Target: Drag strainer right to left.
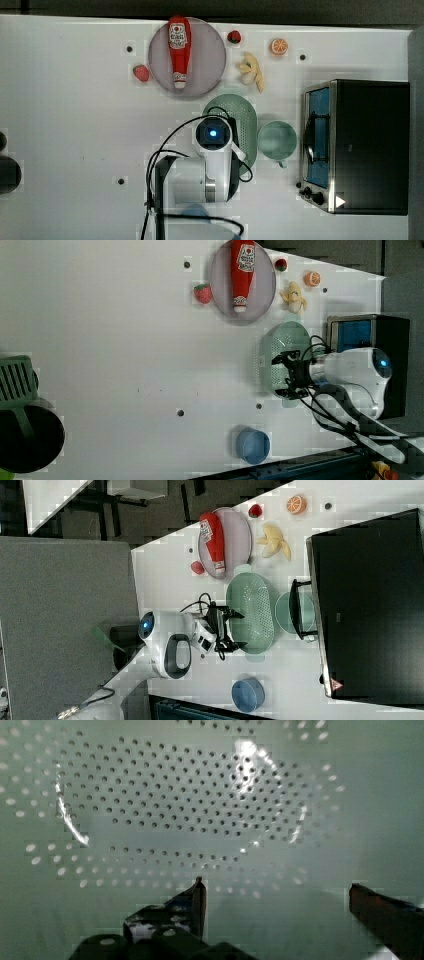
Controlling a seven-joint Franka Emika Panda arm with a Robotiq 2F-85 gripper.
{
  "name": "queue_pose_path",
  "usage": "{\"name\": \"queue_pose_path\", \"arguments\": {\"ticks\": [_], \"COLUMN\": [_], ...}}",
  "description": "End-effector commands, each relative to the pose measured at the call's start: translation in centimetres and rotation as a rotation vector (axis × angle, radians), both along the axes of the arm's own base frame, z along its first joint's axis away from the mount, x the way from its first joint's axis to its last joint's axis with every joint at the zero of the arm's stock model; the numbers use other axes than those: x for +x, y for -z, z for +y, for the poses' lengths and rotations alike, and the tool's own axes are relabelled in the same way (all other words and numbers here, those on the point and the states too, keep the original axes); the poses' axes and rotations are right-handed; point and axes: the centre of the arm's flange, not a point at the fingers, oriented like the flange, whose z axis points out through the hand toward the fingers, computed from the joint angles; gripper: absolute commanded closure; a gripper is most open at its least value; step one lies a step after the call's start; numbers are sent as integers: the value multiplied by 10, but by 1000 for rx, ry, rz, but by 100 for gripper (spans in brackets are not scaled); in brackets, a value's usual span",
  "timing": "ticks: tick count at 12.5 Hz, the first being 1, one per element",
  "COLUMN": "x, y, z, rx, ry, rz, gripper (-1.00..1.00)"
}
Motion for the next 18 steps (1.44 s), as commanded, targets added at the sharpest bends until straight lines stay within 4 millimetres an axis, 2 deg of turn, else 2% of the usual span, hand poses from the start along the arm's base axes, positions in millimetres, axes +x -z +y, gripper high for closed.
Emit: {"name": "queue_pose_path", "arguments": {"ticks": [1,4,6,12,18], "x": [12,10,9,4,3], "y": [8,15,15,14,23], "z": [1,13,29,97,177], "rx": [-8,-13,-19,-20,-22], "ry": [41,65,93,42,21], "rz": [-60,-57,-59,-71,-85], "gripper": [-100,-100,-100,-100,-100]}}
